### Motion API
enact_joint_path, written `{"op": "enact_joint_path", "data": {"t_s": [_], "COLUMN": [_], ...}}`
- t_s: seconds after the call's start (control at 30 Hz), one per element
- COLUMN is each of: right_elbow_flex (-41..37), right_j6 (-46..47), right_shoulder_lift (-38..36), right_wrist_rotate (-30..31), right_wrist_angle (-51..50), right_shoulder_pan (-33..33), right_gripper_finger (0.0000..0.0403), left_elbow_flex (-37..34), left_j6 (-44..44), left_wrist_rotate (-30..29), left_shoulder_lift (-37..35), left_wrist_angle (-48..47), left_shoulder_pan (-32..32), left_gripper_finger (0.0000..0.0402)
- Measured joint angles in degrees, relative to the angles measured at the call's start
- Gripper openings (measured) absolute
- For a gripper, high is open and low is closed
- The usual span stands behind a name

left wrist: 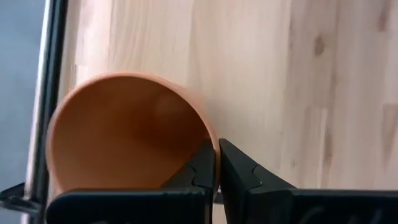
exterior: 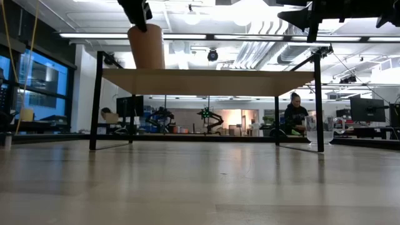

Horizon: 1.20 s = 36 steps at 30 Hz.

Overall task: Stack small to large cups/mugs on shelf
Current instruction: Put the brown cup on the shelf

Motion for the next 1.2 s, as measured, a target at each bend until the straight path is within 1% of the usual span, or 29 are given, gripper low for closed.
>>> {"op": "enact_joint_path", "data": {"t_s": [0.07, 0.13, 0.27, 0.33, 0.4, 0.47, 0.5, 0.57, 0.63, 0.77, 0.9, 0.93, 1.07, 1.2], "right_elbow_flex": [0.00, 0.00, 0.00, 0.00, 0.00, 0.00, 0.00, 0.00, 0.00, 0.00, 0.00, 0.00, 0.00, 0.00], "right_j6": [0.00, 0.00, 0.00, -0.03, -0.13, -0.01, -0.02, -0.02, -0.15, -0.17, -0.02, -0.01, 0.00, 0.00], "right_shoulder_lift": [0.02, 0.00, 0.02, 0.02, 0.04, 0.09, 0.09, 0.08, 0.09, 0.07, 0.08, 0.07, 0.07, 0.07], "right_wrist_rotate": [0.01, 0.01, 0.02, 0.03, 0.06, 0.06, 0.06, 0.08, 0.08, 0.08, 0.08, 0.08, 0.08, 0.08], "right_wrist_angle": [0.00, 0.04, 0.04, 0.04, 0.04, 0.04, 0.04, 0.07, 0.05, 0.07, 0.07, 0.07, 0.07, 0.07], "right_shoulder_pan": [0.00, 0.00, -0.01, 0.00, -0.02, 0.00, 0.00, 0.00, 0.00, 0.00, -0.01, 0.00, 0.00, 0.00], "right_gripper_finger": [0.0167, 0.0167, 0.0167, 0.0167, 0.0167, 0.0167, 0.0167, 0.0167, 0.0167, 0.0167, 0.0167, 0.0167, 0.0167, 0.0167], "left_elbow_flex": [3.03, 7.54, 18.21, 22.35, 24.58, 26.83, 26.90, 26.64, 26.41, 26.04, 25.94, 25.57, 22.46, 17.94], "left_j6": [0.05, 0.08, 0.10, 0.01, 0.50, 1.02, 0.18, -1.68, -4.65, -11.56, -18.93, -19.68, -20.92, -20.94], "left_wrist_rotate": [0.13, 0.17, -0.76, -0.92, -0.93, -3.00, -4.50, -4.21, -2.80, 2.55, 5.13, 5.06, 1.71, 1.56], "left_shoulder_lift": [0.08, 0.10, 4.00, 6.60, 8.38, 10.72, 11.61, 13.24, 13.54, 12.73, 11.07, 10.59, 9.47, 9.18], "left_wrist_angle": [-0.98, -3.48, -11.52, -11.18, -11.72, -11.32, -11.00, -11.96, -11.35, -11.52, -11.58, -11.52, -11.58, -11.54], "left_shoulder_pan": [-0.33, -0.43, 0.66, 1.71, 2.63, 4.02, 4.48, 5.97, 7.23, 8.72, 8.79, 8.73, 8.70, 8.75], "left_gripper_finger": [0.0000, 0.0000, 0.0000, 0.0000, 0.0000, 0.0000, 0.0000, 0.0000, 0.0000, 0.0000, 0.0000, 0.0000, 0.0000, 0.0000]}}
